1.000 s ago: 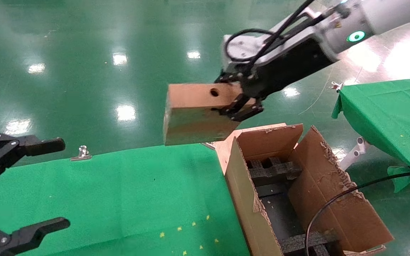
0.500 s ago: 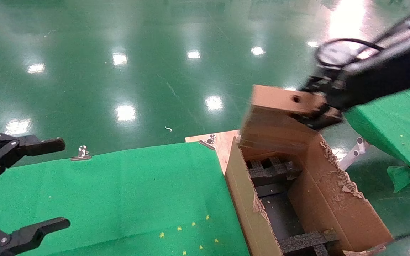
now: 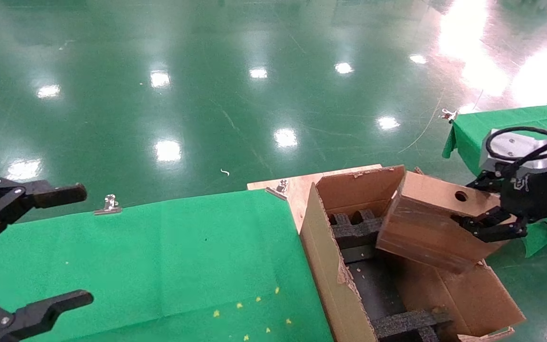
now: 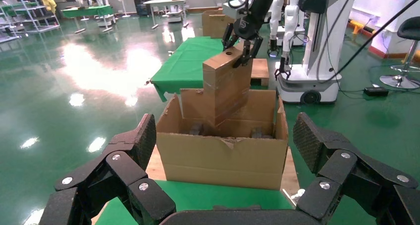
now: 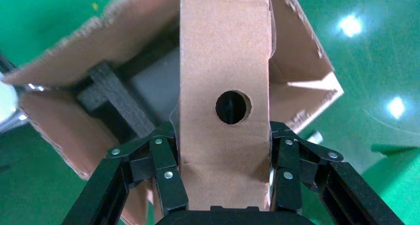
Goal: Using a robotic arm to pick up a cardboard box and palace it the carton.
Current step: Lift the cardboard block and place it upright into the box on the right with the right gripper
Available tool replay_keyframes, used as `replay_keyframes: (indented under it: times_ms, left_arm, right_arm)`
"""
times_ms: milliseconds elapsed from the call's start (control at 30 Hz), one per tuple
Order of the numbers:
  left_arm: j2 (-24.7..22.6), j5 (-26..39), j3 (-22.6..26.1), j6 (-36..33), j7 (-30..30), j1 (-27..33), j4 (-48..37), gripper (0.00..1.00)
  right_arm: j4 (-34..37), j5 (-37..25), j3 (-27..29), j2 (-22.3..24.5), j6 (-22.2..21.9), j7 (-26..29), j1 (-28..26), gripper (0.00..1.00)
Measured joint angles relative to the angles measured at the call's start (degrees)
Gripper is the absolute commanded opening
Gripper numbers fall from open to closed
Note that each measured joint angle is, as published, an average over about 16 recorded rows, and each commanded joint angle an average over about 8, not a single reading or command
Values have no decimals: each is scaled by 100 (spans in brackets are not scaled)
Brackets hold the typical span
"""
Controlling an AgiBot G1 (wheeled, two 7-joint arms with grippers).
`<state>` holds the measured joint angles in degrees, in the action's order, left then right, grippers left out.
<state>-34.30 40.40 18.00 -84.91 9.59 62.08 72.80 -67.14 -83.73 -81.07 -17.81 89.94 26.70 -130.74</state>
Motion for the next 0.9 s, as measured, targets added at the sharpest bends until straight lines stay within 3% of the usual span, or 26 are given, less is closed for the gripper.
replay_keyframes:
  times_ms: [300, 467, 633, 900]
  left_arm:
    - [0, -1, 0, 1, -1, 0, -1, 100]
    - [0, -1, 1, 1, -1, 0, -1, 100]
    - [0, -2, 1, 1, -2, 0, -2, 100]
    - [1, -2, 3, 1, -2, 1, -3, 100]
  right_arm:
    - [-57, -24, -83, 81, -127, 262, 61, 0]
    - [-96, -56, -144, 94, -438, 796, 240, 0]
    - [-351, -233, -276, 194, -954, 1834, 514, 0]
    - [-858, -775, -530, 301, -1777, 4001, 968, 0]
